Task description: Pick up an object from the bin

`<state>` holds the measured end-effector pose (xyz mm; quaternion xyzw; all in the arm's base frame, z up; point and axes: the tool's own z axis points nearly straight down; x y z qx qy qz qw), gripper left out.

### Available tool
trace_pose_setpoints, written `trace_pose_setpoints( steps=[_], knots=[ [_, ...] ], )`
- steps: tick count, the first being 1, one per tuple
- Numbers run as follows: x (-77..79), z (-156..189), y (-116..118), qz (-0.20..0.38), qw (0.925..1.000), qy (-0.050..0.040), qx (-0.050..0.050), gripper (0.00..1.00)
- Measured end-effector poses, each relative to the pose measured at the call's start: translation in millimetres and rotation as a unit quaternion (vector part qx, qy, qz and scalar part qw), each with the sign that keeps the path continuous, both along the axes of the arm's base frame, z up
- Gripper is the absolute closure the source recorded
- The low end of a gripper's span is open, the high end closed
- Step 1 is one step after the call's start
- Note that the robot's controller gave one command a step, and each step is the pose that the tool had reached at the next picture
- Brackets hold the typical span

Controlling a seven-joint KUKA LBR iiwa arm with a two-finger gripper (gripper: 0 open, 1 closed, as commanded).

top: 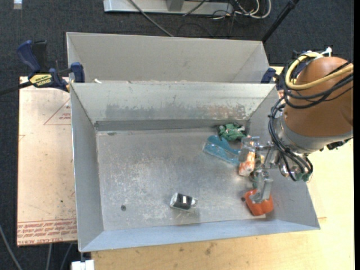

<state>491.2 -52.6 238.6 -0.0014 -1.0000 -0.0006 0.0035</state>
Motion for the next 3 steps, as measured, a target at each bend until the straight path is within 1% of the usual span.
trace_pose_setpoints(
  steps=[1,2,3],
  knots=[
    [1.4,4.3,0.2,0.001,1.0000,-0.0040,0.000,0.00],
    [10.2,-8.6,-5.1,-0.068,0.9977,-0.0063,0.000,0.00],
    [16.4,-57.3,0.0,-0.226,0.9741,-0.0059,-0.001,0.00]
  ],
)
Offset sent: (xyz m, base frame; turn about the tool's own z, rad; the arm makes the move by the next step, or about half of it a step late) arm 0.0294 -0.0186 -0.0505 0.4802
